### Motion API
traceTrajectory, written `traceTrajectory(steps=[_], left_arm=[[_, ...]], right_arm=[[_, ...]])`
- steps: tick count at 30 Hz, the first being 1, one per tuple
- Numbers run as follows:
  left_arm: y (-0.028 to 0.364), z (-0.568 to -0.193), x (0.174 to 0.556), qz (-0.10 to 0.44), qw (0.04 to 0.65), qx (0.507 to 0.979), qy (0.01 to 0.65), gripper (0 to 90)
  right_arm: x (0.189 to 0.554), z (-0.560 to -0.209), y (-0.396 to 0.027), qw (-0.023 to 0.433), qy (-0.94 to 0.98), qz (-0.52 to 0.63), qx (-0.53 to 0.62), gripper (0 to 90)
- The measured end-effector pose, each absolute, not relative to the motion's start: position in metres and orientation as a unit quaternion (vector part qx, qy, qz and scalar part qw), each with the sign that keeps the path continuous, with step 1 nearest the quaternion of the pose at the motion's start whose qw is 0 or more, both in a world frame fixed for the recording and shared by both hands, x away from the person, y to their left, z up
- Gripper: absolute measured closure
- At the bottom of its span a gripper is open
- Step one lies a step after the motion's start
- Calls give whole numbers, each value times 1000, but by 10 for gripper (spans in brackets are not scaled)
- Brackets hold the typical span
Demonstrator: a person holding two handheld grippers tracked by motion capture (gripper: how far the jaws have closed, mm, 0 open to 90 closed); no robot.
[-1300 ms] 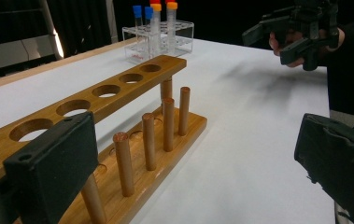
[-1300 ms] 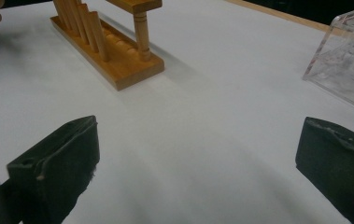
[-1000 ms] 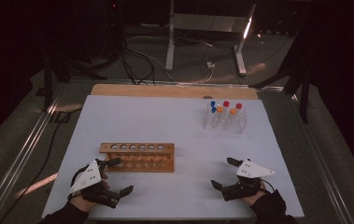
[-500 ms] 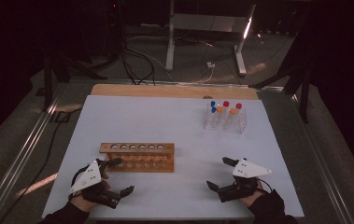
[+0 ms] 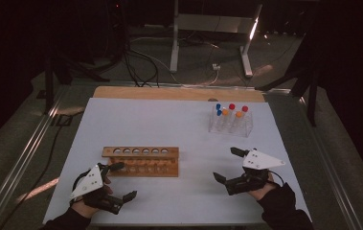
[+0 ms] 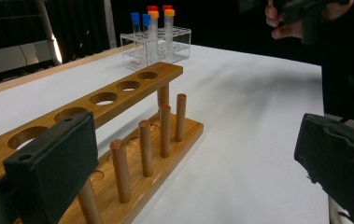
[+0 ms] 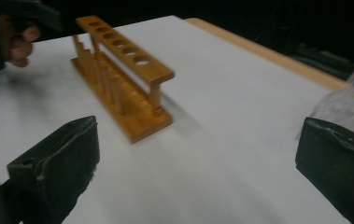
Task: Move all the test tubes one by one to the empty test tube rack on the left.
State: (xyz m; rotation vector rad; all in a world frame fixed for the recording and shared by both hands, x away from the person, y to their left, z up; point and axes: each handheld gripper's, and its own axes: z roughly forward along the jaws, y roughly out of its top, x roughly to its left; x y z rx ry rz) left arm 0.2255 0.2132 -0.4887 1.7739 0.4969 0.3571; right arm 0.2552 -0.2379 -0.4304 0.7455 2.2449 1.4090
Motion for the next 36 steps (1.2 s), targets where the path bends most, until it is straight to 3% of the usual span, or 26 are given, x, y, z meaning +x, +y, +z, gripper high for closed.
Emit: traceTrajectory(steps=[20, 36], left_arm=[[214, -489, 226, 152, 595, 759, 214, 5], [214, -488, 226, 152, 596, 760, 212, 5]], right_arm=[[295, -392, -251, 239, 777, 514, 272, 0], [350, -411, -278, 264, 752, 502, 337, 21]])
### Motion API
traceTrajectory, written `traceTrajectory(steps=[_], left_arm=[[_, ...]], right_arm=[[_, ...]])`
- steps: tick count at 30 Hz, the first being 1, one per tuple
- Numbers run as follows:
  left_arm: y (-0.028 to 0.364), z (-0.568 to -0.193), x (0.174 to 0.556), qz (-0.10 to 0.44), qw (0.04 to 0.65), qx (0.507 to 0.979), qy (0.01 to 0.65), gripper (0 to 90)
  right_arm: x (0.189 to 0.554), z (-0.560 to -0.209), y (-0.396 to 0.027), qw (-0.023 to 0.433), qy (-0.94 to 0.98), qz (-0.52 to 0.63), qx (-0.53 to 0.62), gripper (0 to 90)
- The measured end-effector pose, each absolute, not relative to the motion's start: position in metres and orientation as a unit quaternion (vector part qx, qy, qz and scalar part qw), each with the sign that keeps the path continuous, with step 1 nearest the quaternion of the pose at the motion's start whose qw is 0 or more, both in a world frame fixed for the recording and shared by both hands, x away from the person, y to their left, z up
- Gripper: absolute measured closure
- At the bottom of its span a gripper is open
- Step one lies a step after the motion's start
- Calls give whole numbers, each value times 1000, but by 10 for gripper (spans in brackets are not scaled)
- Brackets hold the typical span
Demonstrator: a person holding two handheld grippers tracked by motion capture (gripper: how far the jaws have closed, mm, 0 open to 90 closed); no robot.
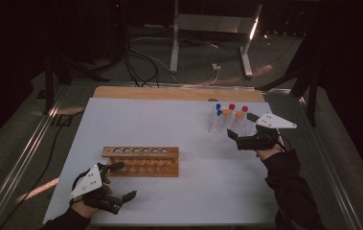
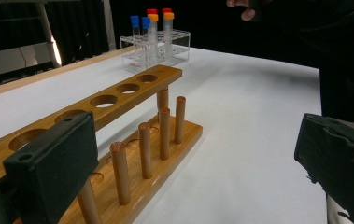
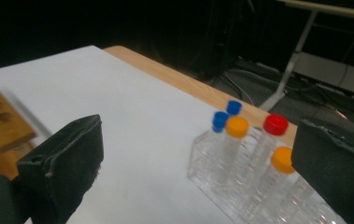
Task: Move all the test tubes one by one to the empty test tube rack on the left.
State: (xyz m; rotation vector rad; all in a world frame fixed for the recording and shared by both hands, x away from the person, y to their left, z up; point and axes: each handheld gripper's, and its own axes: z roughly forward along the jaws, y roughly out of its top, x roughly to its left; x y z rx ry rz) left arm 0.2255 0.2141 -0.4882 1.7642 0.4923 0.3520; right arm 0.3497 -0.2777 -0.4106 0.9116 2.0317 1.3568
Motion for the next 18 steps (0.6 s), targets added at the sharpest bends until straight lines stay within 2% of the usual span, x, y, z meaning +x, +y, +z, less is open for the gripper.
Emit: traceTrajectory(steps=[9, 11, 12, 18], left_arm=[[214, -488, 225, 151, 597, 759, 212, 6], [215, -488, 225, 150, 598, 758, 211, 5], [215, -488, 225, 150, 598, 759, 211, 5], [215, -488, 225, 148, 599, 758, 211, 6]], right_arm=[[373, -430, -283, 274, 743, 477, 382, 56], [377, -435, -285, 274, 743, 470, 390, 140], [378, -438, -285, 278, 743, 464, 394, 153], [391, -454, -289, 274, 734, 444, 435, 161]])
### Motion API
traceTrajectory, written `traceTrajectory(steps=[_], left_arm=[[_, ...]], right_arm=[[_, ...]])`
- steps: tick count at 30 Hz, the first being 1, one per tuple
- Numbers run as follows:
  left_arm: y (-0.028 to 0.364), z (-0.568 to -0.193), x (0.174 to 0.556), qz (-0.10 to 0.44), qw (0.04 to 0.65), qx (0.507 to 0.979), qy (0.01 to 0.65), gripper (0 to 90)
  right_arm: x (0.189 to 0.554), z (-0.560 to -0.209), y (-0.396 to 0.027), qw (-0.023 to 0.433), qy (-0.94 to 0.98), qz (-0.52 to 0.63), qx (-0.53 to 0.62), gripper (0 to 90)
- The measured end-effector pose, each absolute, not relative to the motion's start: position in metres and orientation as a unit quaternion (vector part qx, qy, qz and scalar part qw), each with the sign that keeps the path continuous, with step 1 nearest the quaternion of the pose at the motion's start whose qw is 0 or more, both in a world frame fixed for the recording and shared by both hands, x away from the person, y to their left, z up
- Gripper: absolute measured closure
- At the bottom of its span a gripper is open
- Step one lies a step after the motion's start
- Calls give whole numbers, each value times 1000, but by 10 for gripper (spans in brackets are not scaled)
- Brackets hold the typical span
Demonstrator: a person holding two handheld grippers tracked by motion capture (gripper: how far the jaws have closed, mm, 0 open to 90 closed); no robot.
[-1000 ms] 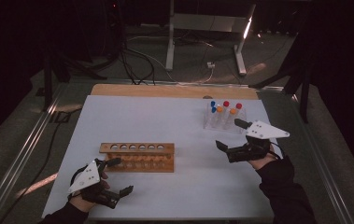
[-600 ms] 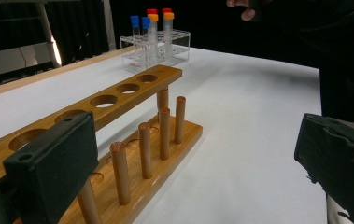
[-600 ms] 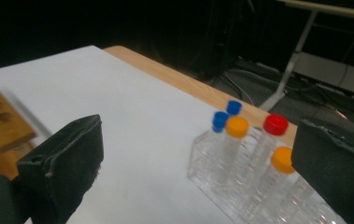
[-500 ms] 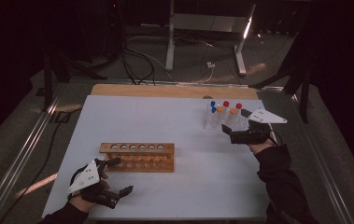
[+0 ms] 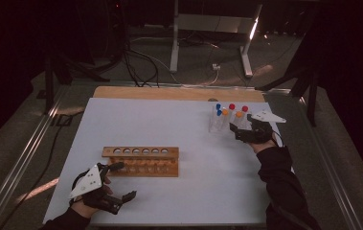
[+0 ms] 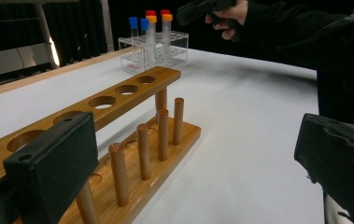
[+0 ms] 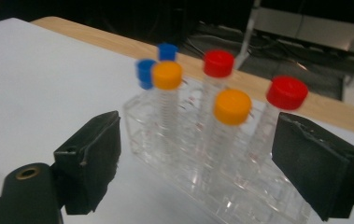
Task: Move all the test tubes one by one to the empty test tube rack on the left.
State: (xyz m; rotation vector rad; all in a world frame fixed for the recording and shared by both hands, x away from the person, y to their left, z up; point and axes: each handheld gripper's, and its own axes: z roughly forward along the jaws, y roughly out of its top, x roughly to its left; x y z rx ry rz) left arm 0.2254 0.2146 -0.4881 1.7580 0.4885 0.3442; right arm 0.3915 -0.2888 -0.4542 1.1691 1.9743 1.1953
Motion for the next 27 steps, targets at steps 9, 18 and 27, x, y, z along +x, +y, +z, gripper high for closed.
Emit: traceTrajectory(steps=[9, 18, 27], left_arm=[[214, -488, 226, 148, 599, 759, 210, 5], [214, -488, 225, 152, 599, 758, 209, 5], [214, -488, 225, 149, 598, 759, 209, 5]], right_arm=[[401, -468, -286, 275, 727, 430, 459, 302], [409, -473, -281, 283, 726, 412, 472, 527], [416, -474, -279, 286, 722, 405, 483, 710]])
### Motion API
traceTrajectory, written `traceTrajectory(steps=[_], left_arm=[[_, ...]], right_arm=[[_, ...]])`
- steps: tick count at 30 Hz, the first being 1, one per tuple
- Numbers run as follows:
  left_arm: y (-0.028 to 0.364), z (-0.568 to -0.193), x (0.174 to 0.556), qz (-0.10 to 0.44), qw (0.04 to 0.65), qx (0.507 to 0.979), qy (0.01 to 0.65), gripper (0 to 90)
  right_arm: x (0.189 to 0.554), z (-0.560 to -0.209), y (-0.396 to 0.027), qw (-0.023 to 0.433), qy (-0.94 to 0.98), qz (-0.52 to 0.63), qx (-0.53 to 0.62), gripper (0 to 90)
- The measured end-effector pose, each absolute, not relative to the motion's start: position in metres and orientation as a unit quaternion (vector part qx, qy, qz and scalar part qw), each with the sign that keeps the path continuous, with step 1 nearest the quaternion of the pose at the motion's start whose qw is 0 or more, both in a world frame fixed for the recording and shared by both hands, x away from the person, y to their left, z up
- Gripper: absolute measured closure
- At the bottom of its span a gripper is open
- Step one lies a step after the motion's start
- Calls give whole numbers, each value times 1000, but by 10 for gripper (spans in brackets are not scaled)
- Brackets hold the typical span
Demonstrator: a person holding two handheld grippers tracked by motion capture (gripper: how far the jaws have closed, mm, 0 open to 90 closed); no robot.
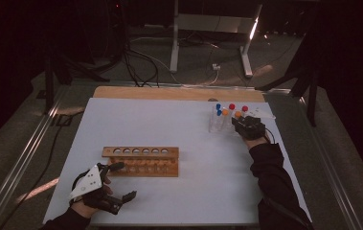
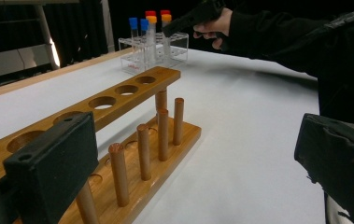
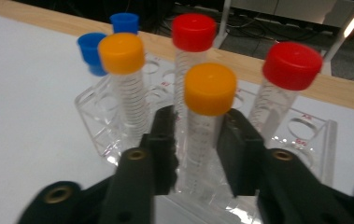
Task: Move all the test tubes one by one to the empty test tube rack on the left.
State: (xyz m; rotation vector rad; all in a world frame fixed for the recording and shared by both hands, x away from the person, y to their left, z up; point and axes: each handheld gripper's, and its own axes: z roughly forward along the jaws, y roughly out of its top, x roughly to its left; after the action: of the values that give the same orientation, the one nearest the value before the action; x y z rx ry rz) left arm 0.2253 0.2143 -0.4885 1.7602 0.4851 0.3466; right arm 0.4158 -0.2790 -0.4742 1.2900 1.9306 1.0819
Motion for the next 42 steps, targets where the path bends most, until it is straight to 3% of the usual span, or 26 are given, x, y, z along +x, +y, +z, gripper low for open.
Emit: traceTrajectory(steps=[14, 27, 42], left_arm=[[213, -488, 225, 151, 595, 761, 208, 5], [212, -485, 223, 145, 602, 757, 207, 5], [197, -451, 234, 111, 599, 768, 195, 5]], right_arm=[[411, -453, -279, 307, 725, 407, 463, 748], [400, -396, -274, 337, 733, 422, 415, 748], [358, -362, -249, 289, 776, 445, 342, 749]])
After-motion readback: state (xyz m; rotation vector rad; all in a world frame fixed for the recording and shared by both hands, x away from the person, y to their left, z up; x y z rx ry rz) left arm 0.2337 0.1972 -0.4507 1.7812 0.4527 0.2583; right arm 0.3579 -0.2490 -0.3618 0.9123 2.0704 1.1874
